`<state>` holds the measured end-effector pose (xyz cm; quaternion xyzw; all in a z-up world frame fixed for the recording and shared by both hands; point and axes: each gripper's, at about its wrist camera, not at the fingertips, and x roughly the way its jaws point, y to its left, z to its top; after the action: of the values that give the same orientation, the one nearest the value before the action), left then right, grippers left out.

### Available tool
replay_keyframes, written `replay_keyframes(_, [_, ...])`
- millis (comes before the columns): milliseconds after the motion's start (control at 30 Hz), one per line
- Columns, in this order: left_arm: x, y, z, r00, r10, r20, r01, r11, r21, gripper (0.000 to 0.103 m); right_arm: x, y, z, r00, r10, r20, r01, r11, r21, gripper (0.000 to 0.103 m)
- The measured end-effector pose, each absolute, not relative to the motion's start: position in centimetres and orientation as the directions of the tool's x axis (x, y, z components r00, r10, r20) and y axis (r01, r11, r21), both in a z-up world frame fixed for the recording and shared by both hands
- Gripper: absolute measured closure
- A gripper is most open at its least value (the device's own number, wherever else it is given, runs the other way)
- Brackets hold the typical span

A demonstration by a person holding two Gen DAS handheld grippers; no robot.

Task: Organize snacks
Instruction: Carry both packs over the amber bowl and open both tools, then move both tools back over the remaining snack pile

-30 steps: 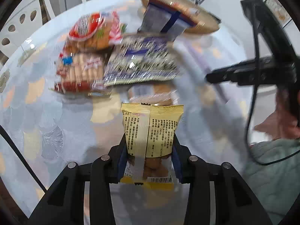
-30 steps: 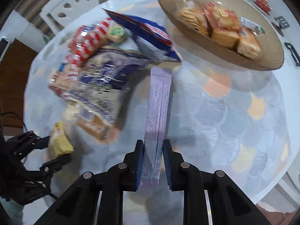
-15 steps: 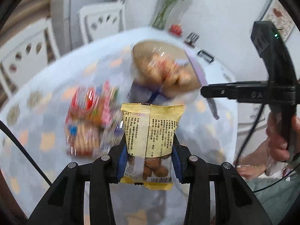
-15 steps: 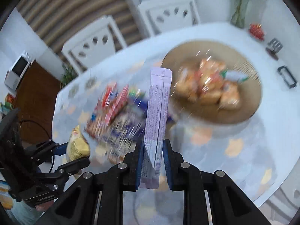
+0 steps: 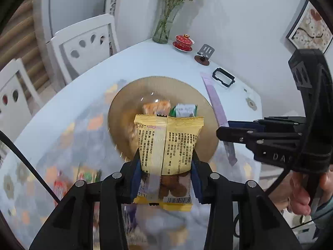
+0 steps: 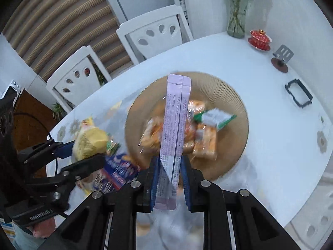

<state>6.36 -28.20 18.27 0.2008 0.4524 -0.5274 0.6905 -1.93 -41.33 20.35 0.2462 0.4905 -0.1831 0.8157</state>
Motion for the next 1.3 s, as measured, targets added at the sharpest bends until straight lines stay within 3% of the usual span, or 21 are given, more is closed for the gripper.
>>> replay_keyframes(33, [6.4, -29.4, 18.0, 0.054, -0.549, -0.834, 0.914, 0.363, -0.180, 0.064, -1.7, -41.8, 20.2, 0.452, -0.054, -0.890, 0.537, 0.814, 0.223, 0.083])
replay_keyframes(67, [6.3, -30.2, 18.0, 0.072, -0.553, -0.830, 0.917, 0.365, -0.163, 0.054, -1.2, -42.8, 19.9, 0.459, -0.048, -0.887, 0.532, 0.815, 0.231, 0.083])
replay_keyframes(133, [6.6, -32.0, 17.1, 0.096, -0.534, -0.840, 0.917, 0.375, -0.134, 0.038, -0.7, -44.5, 19.2, 0.463, -0.057, -0.885, 0.536, 0.813, 0.228, 0.064])
replay_keyframes(167, [6.7, -32.4, 16.8, 0.097, -0.532, -0.841, 0.915, 0.381, -0.135, 0.037, -0.6, -45.6, 18.6, 0.452, -0.055, -0.890, 0.551, 0.802, 0.231, 0.046])
replay_keyframes(200, [7.0, -32.4, 16.4, 0.088, -0.532, -0.842, 0.909, 0.388, -0.150, 0.037, -0.8, -46.5, 18.2, 0.463, -0.045, -0.885, 0.562, 0.788, 0.253, 0.042])
replay_keyframes(433, [7.7, -29.1, 16.0, 0.045, -0.559, -0.828, 0.872, 0.426, -0.241, 0.037, -2.6, -48.2, 16.0, 0.467, 0.002, -0.884, 0.572, 0.762, 0.304, 0.042])
replay_keyframes(667, [8.3, -24.9, 17.2, 0.088, -0.561, -0.823, 0.840, 0.486, -0.242, 0.037, -2.9, -46.6, 15.7, 0.503, 0.036, -0.863, 0.537, 0.770, 0.345, 0.042])
replay_keyframes(833, [7.6, -22.8, 18.3, 0.109, -0.540, -0.834, 0.840, 0.500, -0.214, 0.037, -3.5, -45.5, 17.6, 0.502, 0.002, -0.865, 0.515, 0.803, 0.301, 0.042])
replay_keyframes(1067, [6.4, -25.1, 17.6, 0.049, -0.516, -0.855, 0.885, 0.420, -0.203, 0.037, -8.0, -46.9, 19.9, 0.454, -0.121, -0.883, 0.564, 0.806, 0.179, 0.041])
replay_keyframes(1300, [5.0, -27.6, 16.8, 0.007, -0.532, -0.847, 0.922, 0.330, -0.200, 0.037, -11.6, -48.9, 18.7, 0.450, -0.128, -0.884, 0.654, 0.721, 0.229, 0.041])
